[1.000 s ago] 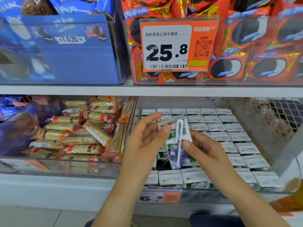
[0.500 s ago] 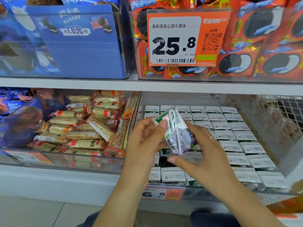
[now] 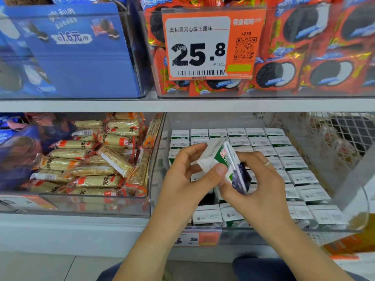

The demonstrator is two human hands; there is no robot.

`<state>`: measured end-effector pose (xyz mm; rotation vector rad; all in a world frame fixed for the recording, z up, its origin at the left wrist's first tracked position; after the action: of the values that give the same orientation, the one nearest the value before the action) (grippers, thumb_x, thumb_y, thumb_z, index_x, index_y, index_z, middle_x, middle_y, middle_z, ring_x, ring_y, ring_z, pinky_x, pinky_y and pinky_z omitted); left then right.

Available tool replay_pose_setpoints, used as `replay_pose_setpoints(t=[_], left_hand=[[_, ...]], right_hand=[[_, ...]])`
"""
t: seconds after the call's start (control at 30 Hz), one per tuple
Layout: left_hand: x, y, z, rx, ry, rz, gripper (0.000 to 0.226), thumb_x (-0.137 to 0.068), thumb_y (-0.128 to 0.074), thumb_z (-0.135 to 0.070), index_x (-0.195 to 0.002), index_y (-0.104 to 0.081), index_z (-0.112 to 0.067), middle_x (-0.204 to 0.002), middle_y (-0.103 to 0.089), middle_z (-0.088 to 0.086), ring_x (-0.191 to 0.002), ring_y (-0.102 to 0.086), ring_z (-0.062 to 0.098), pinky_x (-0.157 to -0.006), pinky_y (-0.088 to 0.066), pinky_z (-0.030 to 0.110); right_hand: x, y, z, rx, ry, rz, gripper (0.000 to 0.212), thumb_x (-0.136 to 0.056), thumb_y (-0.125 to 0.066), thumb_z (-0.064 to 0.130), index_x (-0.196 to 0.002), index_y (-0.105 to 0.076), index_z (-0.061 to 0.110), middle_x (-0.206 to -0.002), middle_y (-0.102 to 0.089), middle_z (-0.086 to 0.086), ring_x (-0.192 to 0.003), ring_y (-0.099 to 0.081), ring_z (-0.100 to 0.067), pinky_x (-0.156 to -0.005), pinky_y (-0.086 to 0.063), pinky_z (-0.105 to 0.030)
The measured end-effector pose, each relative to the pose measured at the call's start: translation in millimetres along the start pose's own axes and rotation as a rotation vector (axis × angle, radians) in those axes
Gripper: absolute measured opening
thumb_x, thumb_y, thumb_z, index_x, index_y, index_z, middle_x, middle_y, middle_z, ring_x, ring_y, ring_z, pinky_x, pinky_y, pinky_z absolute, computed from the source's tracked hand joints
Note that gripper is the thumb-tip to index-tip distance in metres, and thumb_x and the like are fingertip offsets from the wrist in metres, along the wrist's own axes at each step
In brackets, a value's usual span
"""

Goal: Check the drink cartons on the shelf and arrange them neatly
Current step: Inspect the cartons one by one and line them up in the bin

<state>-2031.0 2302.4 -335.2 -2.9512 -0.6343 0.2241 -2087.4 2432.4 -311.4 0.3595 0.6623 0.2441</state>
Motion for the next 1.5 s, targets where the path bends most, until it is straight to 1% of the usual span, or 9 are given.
replay_pose_setpoints(t=[0.23,0.4,0.5,0.73,0.87,1.13,1.2,1.33,1.5], left_hand=[[3.1,-8.1,-3.3,0.065,0.003,0.102,0.048,-0.07,-0.072,-0.033,-0.117,-0.062,-0.032,-0.111,-0.071,-0.005,-0.103,-0.067,0.012,-0.079,-0.053,0.021],[1.0,3.7,0.3,0.218,0.054,-0.01,0.058,-0.065,-0.071,-0.043,-0.115,-0.066,-0.015,-0.103,-0.073,0.005,-0.093,-0.07,0.017,-0.075,-0.057,0.028],[-1.6,10.4,3.1,0.351,0.078,-0.052,0.043,-0.071,-0.074,-0.042,-0.102,-0.073,-0.013,-0.104,-0.073,0.009,-0.092,-0.07,0.018,-0.071,-0.057,0.027],[-3.8,1.9,12.1,0.454,0.165,-0.014,0.042,-0.078,-0.064,-0.052,-0.103,-0.075,-0.019,-0.12,-0.067,0.017,-0.113,-0.062,0.034,-0.086,-0.057,0.041],[-3.2,-2.8,20.5,0.58,0.25,-0.004,0.042,-0.078,-0.062,-0.042,-0.103,-0.074,-0.011,-0.116,-0.067,0.02,-0.1,-0.068,0.028,-0.059,-0.058,0.027],[-2.1,-8.6,23.4,0.617,0.246,0.096,0.034,-0.091,-0.049,-0.029,-0.091,-0.078,-0.013,-0.088,-0.073,0.009,-0.07,-0.07,0.017,-0.051,-0.053,0.023],[-3.5,-5.3,24.3,0.596,0.237,0.086,0.033,-0.089,-0.05,-0.028,-0.097,-0.076,-0.011,-0.094,-0.073,0.012,-0.075,-0.07,0.021,-0.054,-0.055,0.027],[-5.0,6.9,15.0,0.443,0.129,0.032,0.051,-0.083,-0.061,-0.025,-0.132,-0.056,-0.014,-0.125,-0.064,0.013,-0.115,-0.061,0.031,-0.088,-0.056,0.038],[1.2,1.8,2.2,0.134,-0.038,0.027,0.05,-0.079,-0.068,-0.022,-0.126,-0.059,-0.036,-0.079,-0.067,-0.012,-0.093,-0.067,0.011,-0.088,-0.054,0.027]], right_hand=[[0.1,-9.0,2.4,-0.025,-0.017,0.094,0.031,-0.066,-0.056,0.05,-0.097,-0.053,0.048,-0.088,-0.056,0.017,-0.084,-0.059,-0.013,-0.071,-0.05,-0.034],[1.9,-13.5,-6.8,-0.15,-0.119,0.199,0.054,-0.064,-0.06,0.065,-0.116,-0.05,0.052,-0.113,-0.055,0.029,-0.109,-0.054,0.004,-0.087,-0.043,-0.015],[2.1,-12.8,-5.0,-0.153,-0.113,0.213,0.058,-0.061,-0.062,0.068,-0.114,-0.048,0.049,-0.114,-0.055,0.033,-0.11,-0.053,0.007,-0.086,-0.037,-0.004],[5.1,-3.9,6.4,-0.157,-0.029,0.105,0.05,-0.061,-0.068,0.06,-0.106,-0.053,0.043,-0.104,-0.062,0.022,-0.101,-0.058,0.0,-0.082,-0.039,-0.005],[4.0,1.2,9.9,-0.106,0.02,0.044,0.045,-0.066,-0.066,0.057,-0.106,-0.053,0.041,-0.102,-0.061,0.018,-0.098,-0.057,0.0,-0.082,-0.04,-0.008],[3.8,8.0,16.1,-0.028,0.124,-0.006,0.047,-0.069,-0.067,0.051,-0.111,-0.054,0.033,-0.103,-0.056,0.015,-0.098,-0.052,0.004,-0.084,-0.036,-0.005],[3.6,4.4,15.5,0.017,0.134,0.039,0.051,-0.069,-0.068,0.047,-0.116,-0.051,0.037,-0.108,-0.054,0.019,-0.102,-0.051,0.005,-0.086,-0.034,-0.004],[1.5,-5.2,1.0,0.112,0.056,0.146,0.058,-0.068,-0.066,0.042,-0.121,-0.042,0.042,-0.107,-0.042,0.041,-0.106,-0.036,0.023,-0.086,-0.025,0.005],[0.3,-9.0,-2.7,0.198,0.066,0.152,0.056,-0.07,-0.067,0.046,-0.12,-0.054,0.025,-0.097,-0.045,0.028,-0.091,-0.041,0.004,-0.075,-0.036,-0.007]])
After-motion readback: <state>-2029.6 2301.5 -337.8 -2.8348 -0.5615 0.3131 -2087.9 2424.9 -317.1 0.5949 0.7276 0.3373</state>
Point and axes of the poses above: each hand's wrist, its own x-axis away from the middle knuckle, its own y-axis out of the back of the hand, z = x × y, the point moved 9 cm from there along -x, towards the middle knuckle
